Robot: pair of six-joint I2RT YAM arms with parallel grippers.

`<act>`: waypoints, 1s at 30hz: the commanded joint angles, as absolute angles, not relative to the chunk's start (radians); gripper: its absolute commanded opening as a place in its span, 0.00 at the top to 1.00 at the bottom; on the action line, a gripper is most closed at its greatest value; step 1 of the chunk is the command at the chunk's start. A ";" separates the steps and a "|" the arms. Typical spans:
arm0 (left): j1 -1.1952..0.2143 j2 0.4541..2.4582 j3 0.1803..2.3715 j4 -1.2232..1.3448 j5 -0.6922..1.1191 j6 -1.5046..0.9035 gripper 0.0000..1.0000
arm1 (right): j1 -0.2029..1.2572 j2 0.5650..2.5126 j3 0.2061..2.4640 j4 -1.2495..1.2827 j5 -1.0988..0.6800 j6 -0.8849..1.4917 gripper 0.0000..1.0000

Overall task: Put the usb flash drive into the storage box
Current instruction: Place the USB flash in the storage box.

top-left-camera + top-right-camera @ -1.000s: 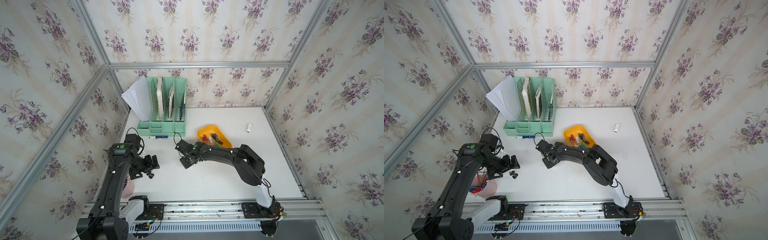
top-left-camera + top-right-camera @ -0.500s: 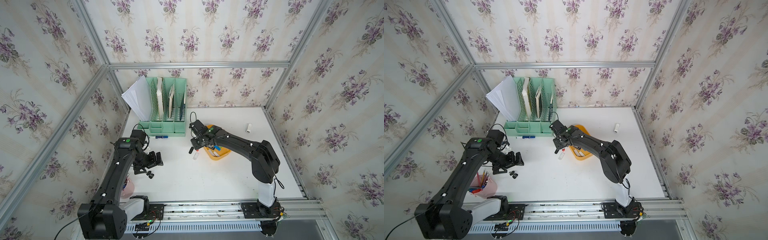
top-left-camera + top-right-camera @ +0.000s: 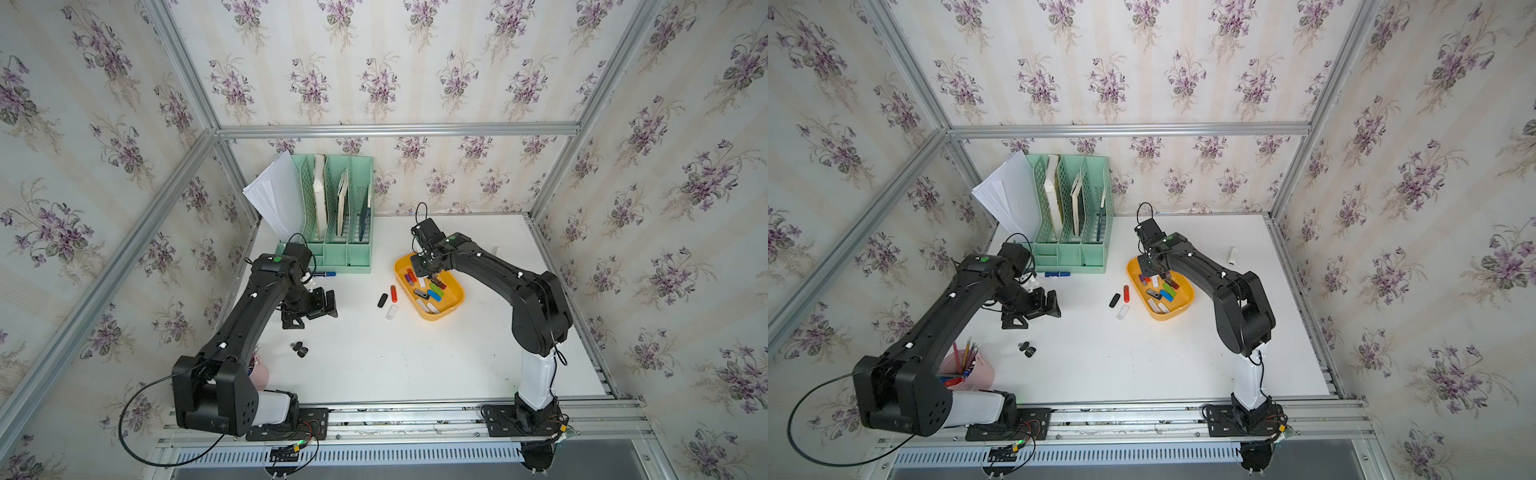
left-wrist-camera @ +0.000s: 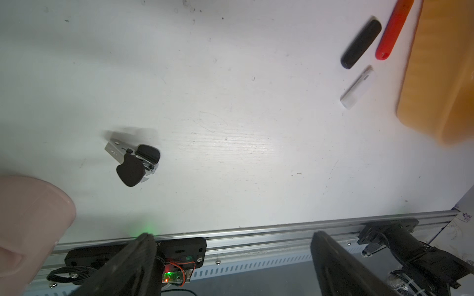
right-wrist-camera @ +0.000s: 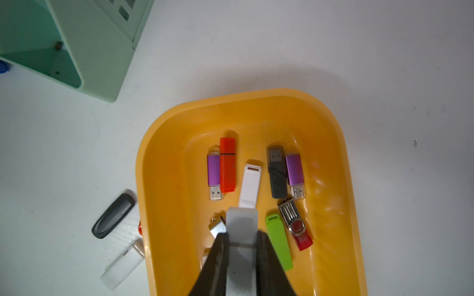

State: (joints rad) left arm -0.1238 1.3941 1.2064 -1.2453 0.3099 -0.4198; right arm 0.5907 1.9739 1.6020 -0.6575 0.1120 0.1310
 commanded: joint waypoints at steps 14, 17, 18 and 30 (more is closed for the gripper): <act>-0.133 1.480 1.213 -1.205 0.297 -0.425 0.01 | 0.552 2.090 1.582 -0.601 0.127 0.091 0.84; -0.135 1.484 1.212 -1.205 0.298 -0.423 0.01 | 0.552 2.101 1.574 -0.595 0.136 0.087 0.84; -0.134 1.485 1.213 -1.205 0.298 -0.423 0.01 | 0.552 2.106 1.573 -0.595 0.141 0.086 0.84; -0.139 1.484 1.211 -1.211 0.285 -0.428 0.01 | 0.511 2.135 1.569 -0.586 0.139 0.069 0.84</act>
